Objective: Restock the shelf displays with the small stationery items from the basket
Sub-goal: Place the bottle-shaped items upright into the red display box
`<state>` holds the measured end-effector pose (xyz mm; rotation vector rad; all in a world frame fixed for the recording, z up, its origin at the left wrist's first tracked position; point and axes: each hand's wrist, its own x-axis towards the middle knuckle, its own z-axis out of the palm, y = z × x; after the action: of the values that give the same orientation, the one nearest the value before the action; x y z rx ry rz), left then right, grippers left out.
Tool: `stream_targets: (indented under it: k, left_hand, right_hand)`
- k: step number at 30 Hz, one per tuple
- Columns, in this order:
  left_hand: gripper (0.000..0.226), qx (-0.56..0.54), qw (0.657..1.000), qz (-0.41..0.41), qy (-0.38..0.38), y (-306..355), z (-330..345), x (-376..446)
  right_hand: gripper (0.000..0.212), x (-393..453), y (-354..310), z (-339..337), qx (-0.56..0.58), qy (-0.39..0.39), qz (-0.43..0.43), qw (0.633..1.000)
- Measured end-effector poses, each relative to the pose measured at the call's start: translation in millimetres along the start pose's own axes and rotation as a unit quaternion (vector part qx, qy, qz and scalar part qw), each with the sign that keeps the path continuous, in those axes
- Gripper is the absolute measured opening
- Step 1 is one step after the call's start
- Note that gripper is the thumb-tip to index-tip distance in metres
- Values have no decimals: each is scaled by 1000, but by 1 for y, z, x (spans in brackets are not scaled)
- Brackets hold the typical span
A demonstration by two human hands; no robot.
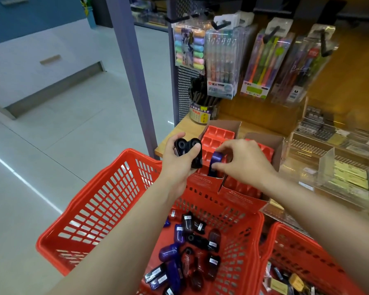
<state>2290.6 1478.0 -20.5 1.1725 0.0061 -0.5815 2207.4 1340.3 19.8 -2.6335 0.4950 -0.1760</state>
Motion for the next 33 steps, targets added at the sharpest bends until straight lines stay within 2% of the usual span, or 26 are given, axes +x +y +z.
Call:
stream_targets:
  k: [4, 8, 13, 19, 22, 27, 33]
  left_hand:
    - [45, 4, 1000, 0, 3, 1, -2, 1]
    - [43, -13, 1000, 3, 26, 3, -6, 5]
    - [39, -13, 999, 2, 46, 2, -18, 10]
    - [40, -25, 998, -11, 61, 2, -25, 11]
    - [42, -35, 997, -14, 64, 1, -23, 9]
    - [41, -41, 997, -15, 63, 3, -23, 5]
    - [43, -48, 997, -19, 60, 3, -27, 4]
  right_hand:
    - [37, 19, 3, -12, 45, 57, 30, 997]
    - [41, 35, 2, 7, 53, 35, 31, 997]
    - [37, 52, -11, 25, 95, 48, 32, 994]
    - [30, 33, -13, 36, 87, -3, 0, 996]
    - [31, 31, -15, 39, 109, 12, 9, 994]
    - [29, 28, -20, 42, 71, -20, -18, 997]
    - [24, 30, -15, 43, 68, 3, -42, 997]
